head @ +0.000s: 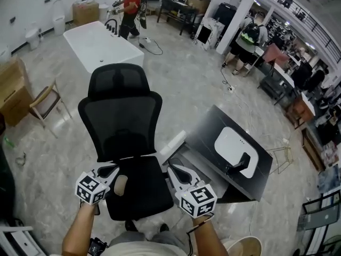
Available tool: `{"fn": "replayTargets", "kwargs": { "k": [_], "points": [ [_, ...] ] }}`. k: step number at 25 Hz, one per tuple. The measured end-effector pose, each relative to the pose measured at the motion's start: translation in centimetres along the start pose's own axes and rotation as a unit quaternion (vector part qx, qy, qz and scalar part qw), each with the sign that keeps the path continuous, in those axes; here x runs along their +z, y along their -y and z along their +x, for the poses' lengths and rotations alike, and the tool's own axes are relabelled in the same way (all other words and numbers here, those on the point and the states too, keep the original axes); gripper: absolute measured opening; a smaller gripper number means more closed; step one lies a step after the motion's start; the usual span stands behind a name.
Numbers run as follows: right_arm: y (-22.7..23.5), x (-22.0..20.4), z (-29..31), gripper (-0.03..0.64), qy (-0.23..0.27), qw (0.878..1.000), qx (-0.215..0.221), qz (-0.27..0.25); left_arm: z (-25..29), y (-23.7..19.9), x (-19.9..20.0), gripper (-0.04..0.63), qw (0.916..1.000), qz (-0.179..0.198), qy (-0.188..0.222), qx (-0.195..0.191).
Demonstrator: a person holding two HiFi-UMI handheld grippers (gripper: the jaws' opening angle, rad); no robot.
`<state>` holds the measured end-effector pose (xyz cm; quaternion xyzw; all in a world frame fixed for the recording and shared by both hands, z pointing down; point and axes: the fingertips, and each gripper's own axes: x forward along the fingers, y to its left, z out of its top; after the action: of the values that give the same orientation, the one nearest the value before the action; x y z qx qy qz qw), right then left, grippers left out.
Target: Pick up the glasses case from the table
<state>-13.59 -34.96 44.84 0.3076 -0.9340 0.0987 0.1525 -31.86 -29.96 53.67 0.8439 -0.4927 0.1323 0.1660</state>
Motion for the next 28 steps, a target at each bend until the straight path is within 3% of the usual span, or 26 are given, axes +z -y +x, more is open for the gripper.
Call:
{"fn": "replayTargets", "kwargs": {
  "k": [7, 11, 19, 28],
  "points": [
    [0.8, -1.3, 4.1, 0.026, -0.022, 0.999, 0.047, -0.002, 1.9, -2.7, -4.3, 0.027, 0.9979, -0.043, -0.039, 0.029],
    [2.2, -3.2, 6.0, 0.028, -0.040, 0.996, 0.083, 0.003, 3.6, -3.0, -7.1, 0.085, 0.9939, -0.069, -0.066, 0.055],
    [4.3, -7.3, 10.6, 0.028, -0.087, 0.987, 0.137, 0.012, 6.9, -4.5, -13.7, 0.135, 0.9809, -0.125, -0.117, 0.092],
    [5.6, -11.2, 13.8, 0.028, -0.123, 0.980, 0.158, 0.014, 10.3, -6.5, -21.8, 0.224, 0.9646, -0.167, -0.168, 0.117]
  ]
}}
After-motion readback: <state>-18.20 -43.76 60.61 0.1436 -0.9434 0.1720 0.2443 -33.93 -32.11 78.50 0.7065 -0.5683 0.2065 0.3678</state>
